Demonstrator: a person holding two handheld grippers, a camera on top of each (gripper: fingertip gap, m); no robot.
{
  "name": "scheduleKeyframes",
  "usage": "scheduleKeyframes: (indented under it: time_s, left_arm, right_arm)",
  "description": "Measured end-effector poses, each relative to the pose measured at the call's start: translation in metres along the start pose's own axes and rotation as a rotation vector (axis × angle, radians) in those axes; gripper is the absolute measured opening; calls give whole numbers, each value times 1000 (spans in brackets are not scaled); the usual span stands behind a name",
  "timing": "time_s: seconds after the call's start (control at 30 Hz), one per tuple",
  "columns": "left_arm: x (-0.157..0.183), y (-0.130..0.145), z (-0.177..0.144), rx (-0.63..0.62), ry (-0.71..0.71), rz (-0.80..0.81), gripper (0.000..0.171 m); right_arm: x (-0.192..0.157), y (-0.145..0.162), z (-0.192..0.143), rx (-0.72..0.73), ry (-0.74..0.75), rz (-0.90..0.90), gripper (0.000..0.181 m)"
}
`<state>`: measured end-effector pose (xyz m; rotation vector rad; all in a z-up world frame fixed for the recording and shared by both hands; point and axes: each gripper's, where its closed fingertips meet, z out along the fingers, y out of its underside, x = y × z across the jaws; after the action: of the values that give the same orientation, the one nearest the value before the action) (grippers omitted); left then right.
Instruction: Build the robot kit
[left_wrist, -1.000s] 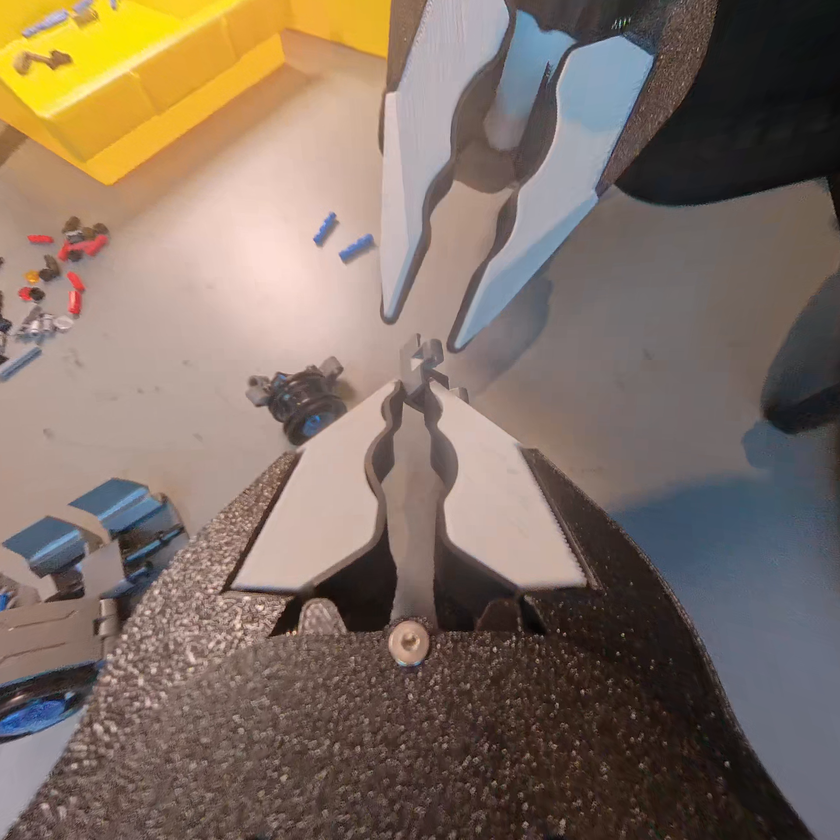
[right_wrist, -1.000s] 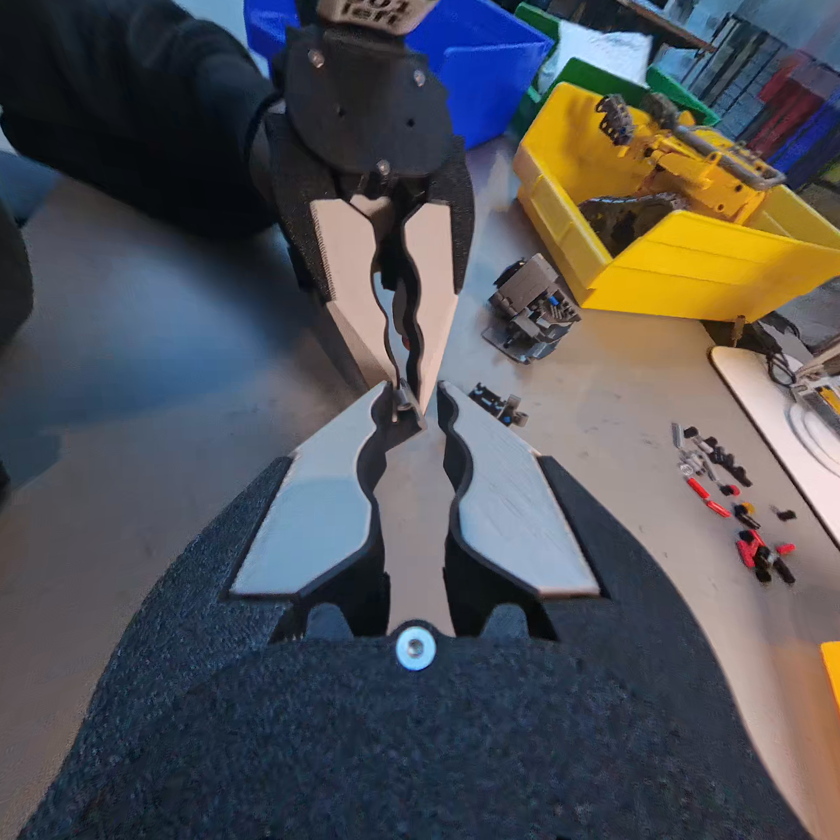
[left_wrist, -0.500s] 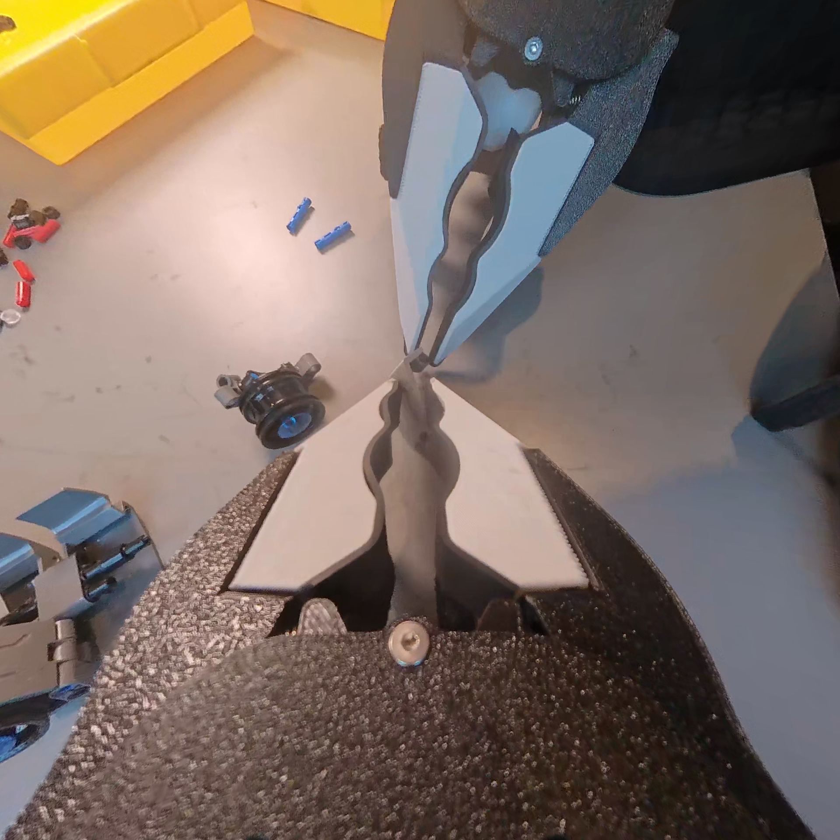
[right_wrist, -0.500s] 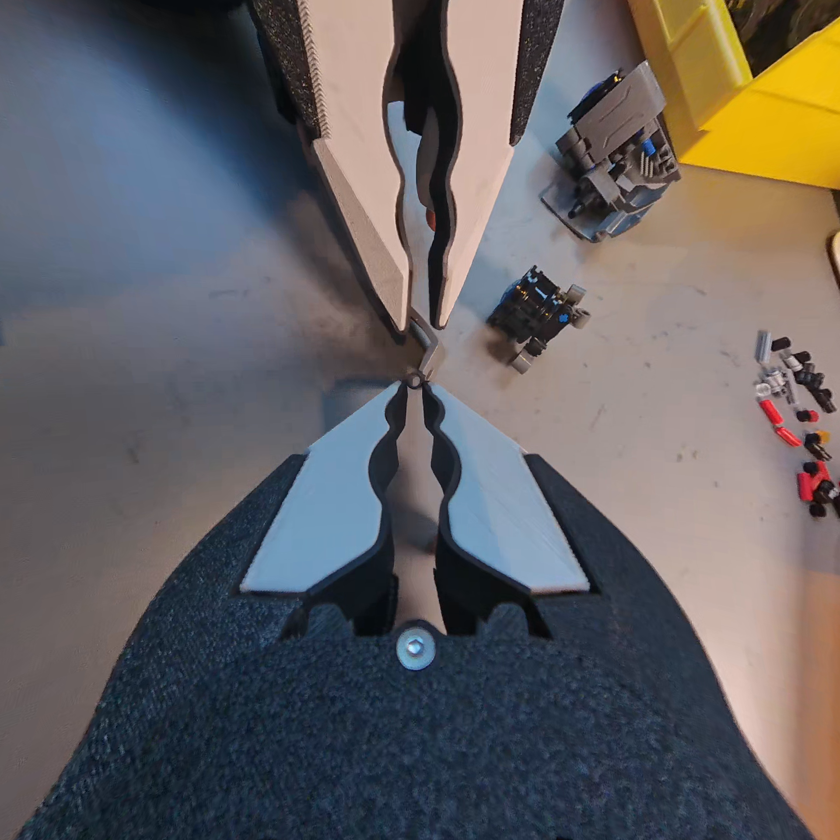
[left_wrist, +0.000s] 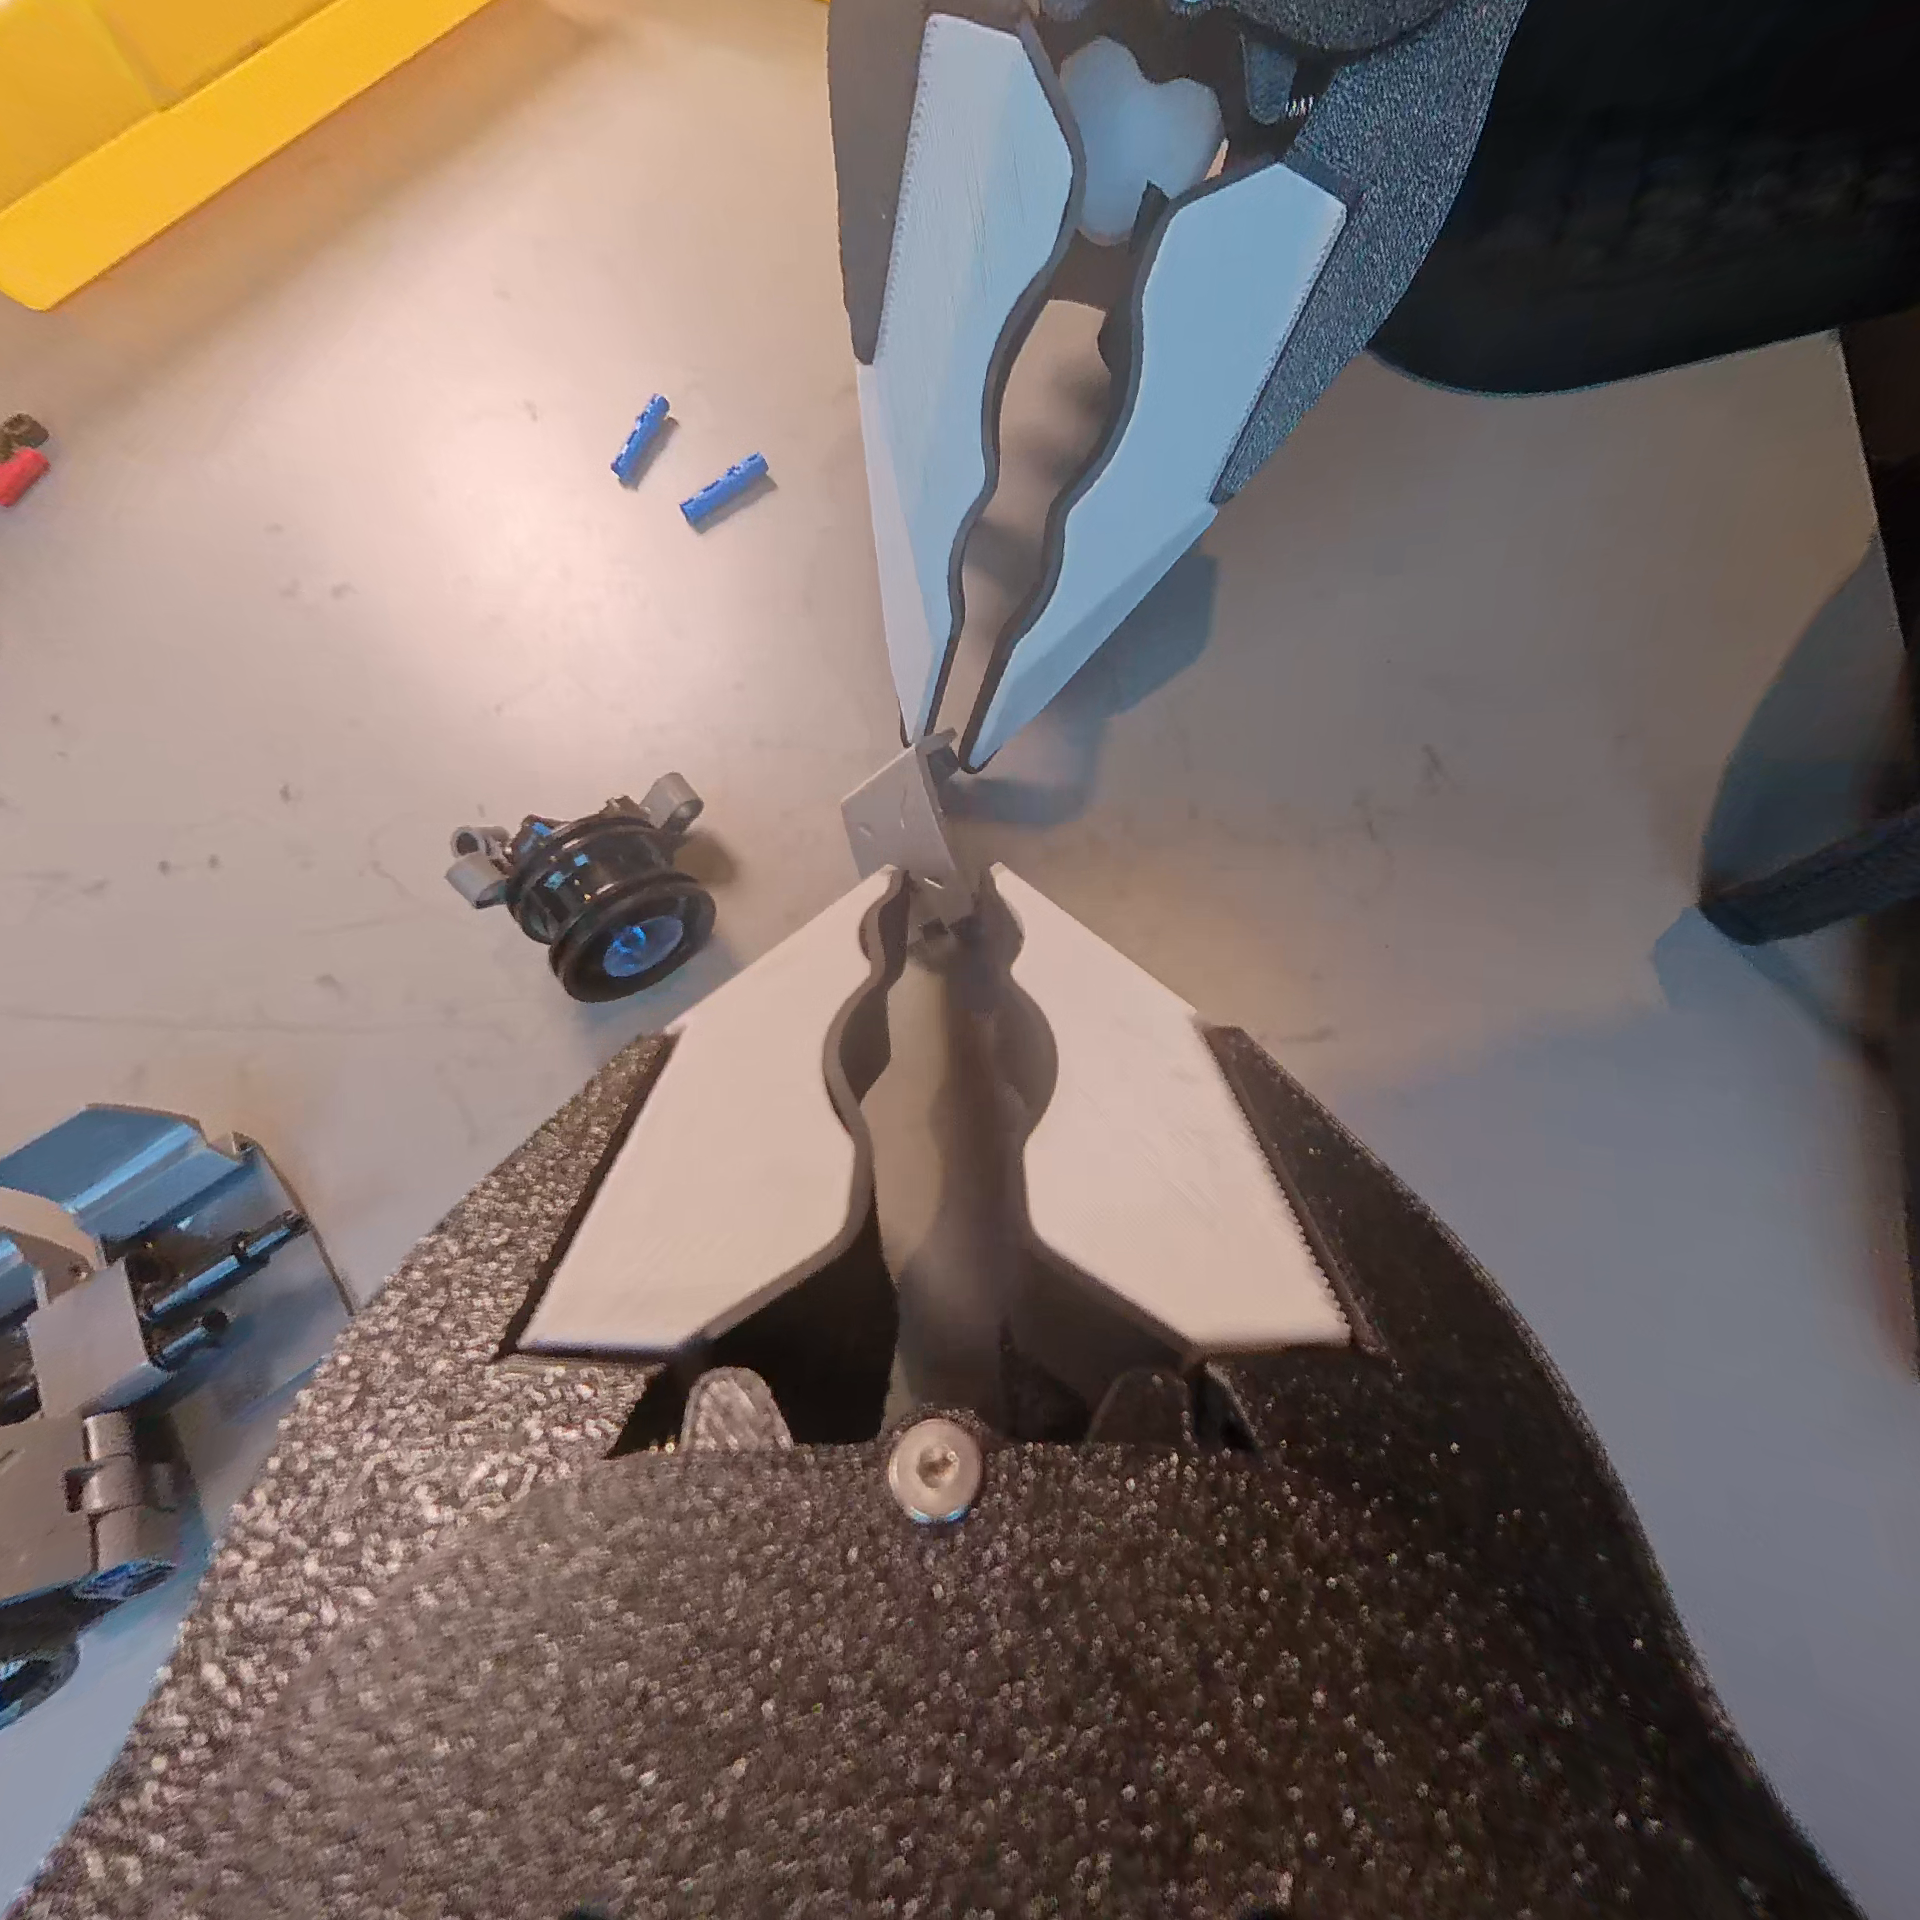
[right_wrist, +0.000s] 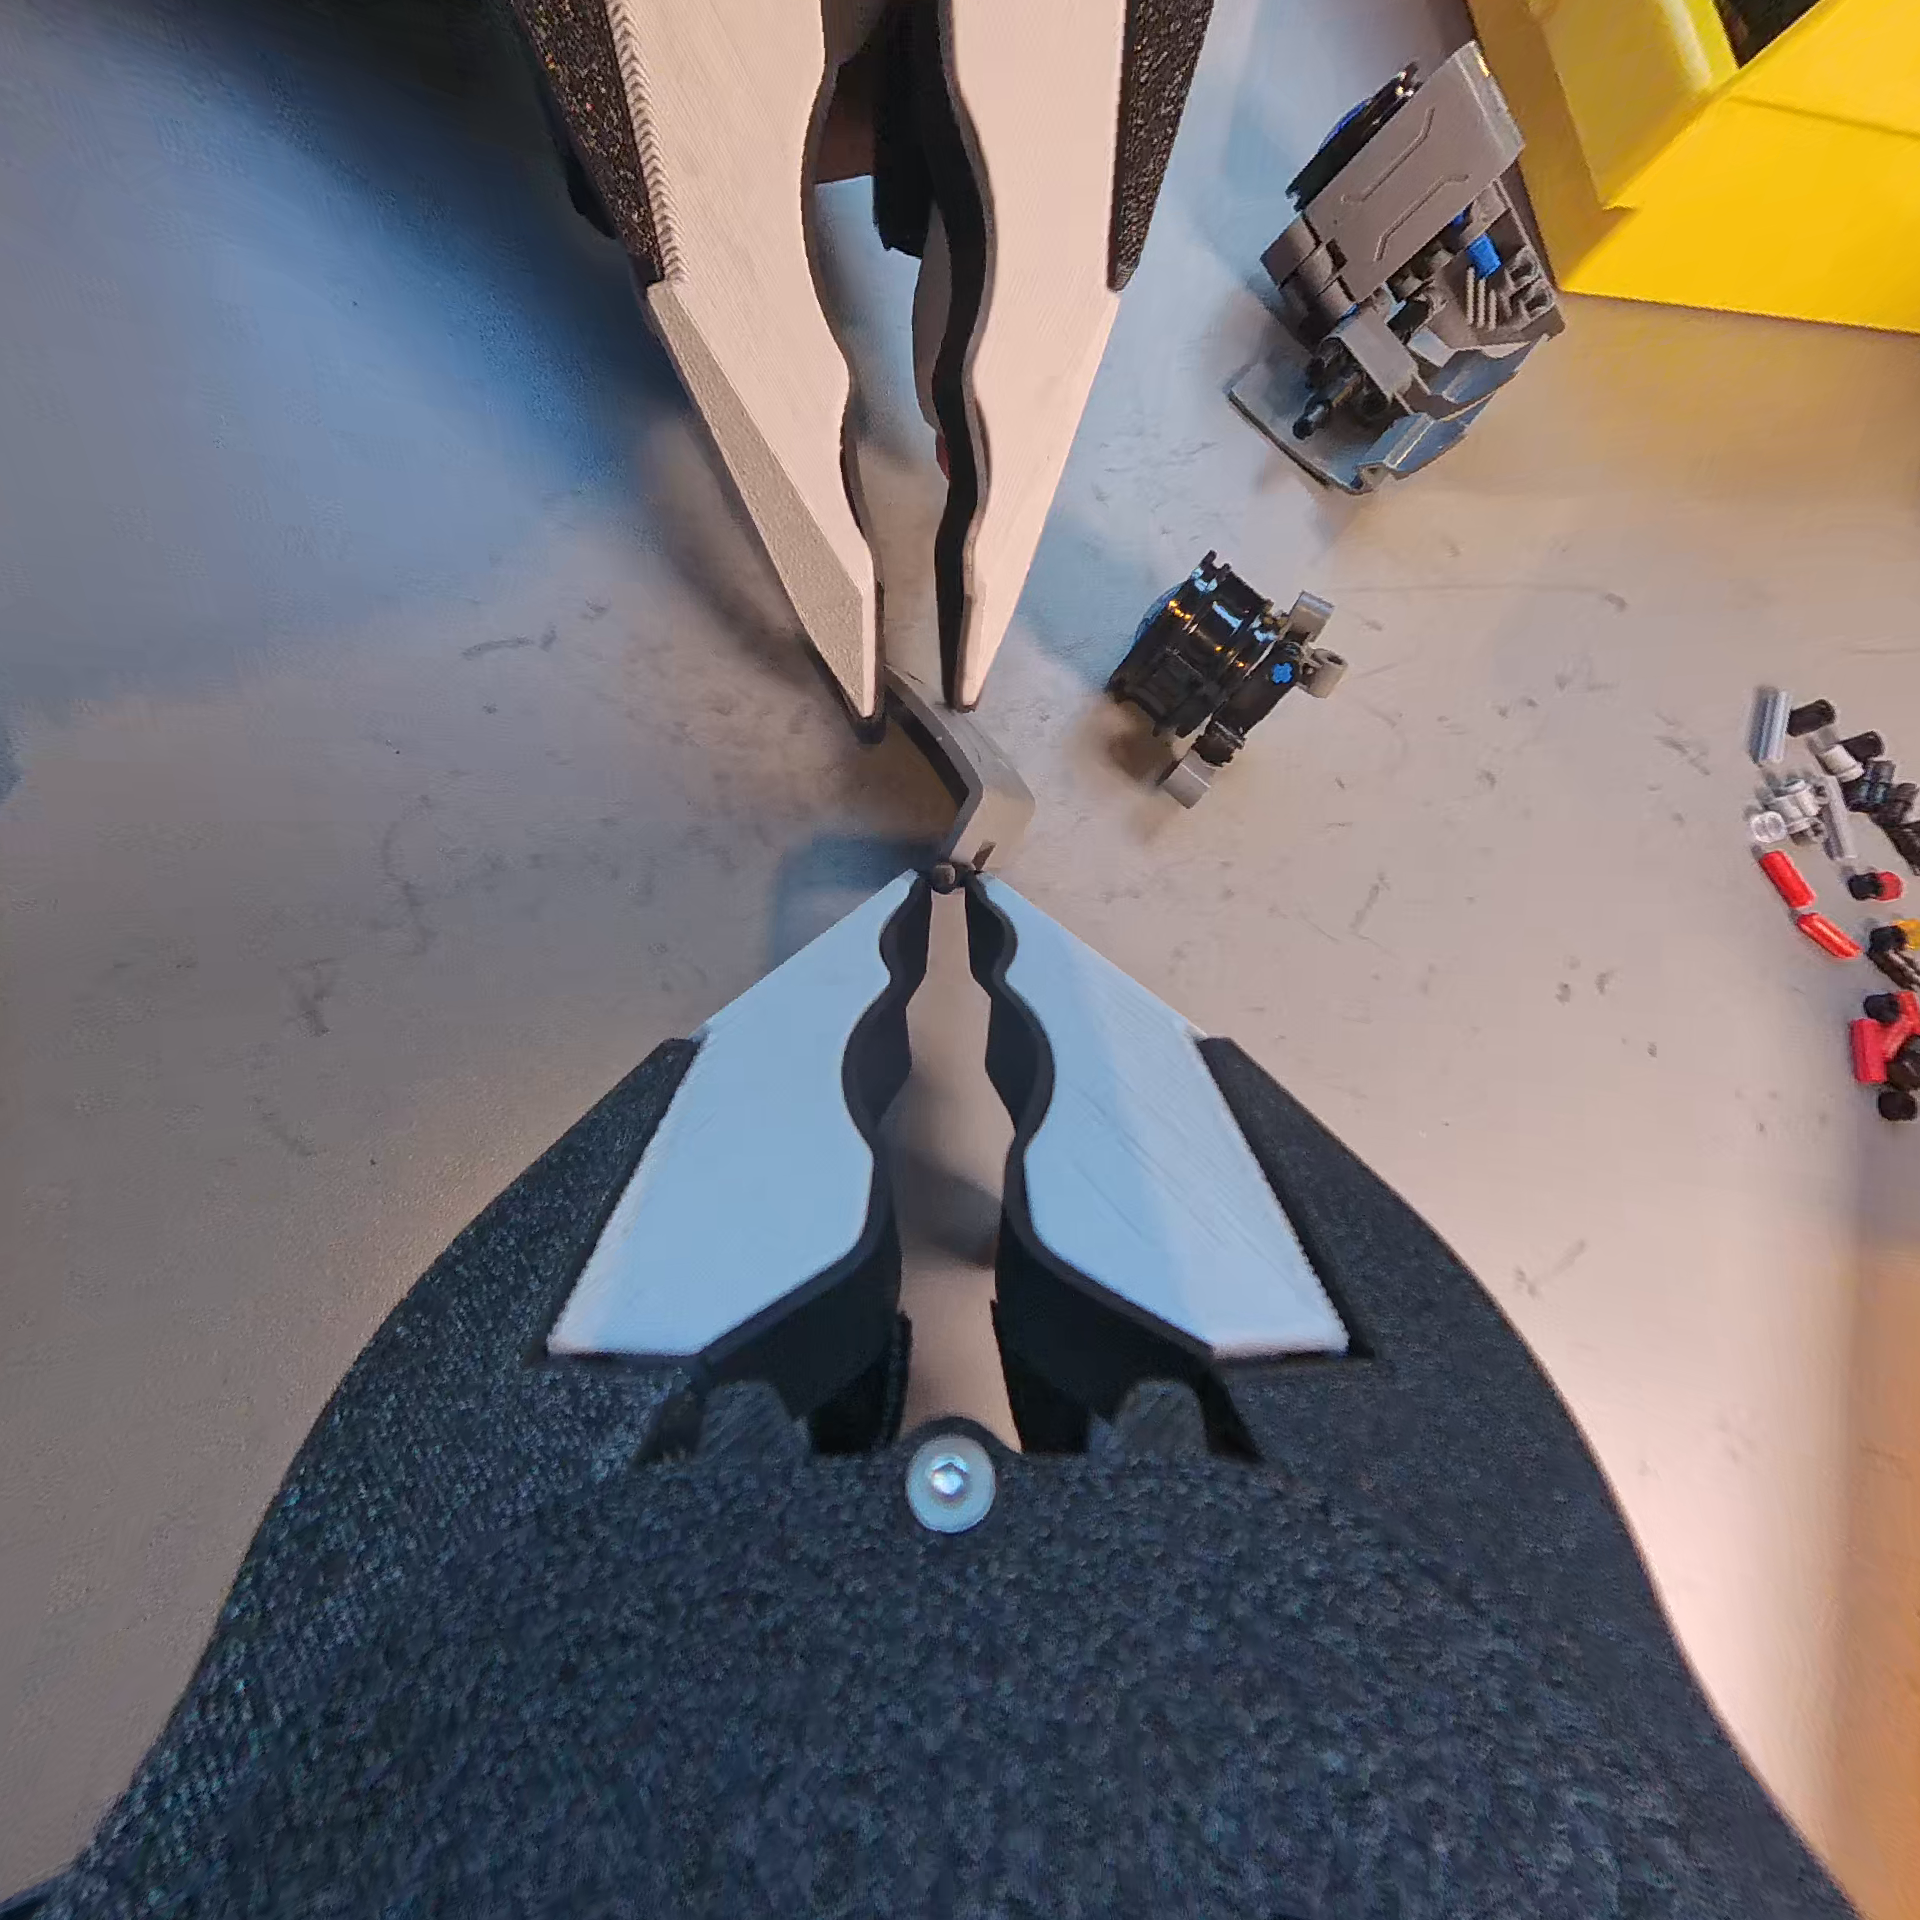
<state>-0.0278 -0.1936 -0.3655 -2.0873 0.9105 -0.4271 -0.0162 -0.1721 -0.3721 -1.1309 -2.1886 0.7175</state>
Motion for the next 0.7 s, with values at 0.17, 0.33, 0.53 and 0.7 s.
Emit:
scheduleKeyframes:
  time_s: [0.17,0.33,0.53,0.7]
  left_arm:
    - [-2,-1,-1,6,-13,1,11]
    - [-5,-2,-4,23,-20,-15,10]
    - [-6,-2,-3,20,-25,-11,10]
    - [-6,-1,-3,17,-24,-15,9]
  right_arm:
    - [3,-3,-2,27,13,2,6]
    - [10,-14,-11,111,19,54,4]
    - [10,-10,-11,98,21,49,1]
    - [9,-8,-9,88,13,47,1]
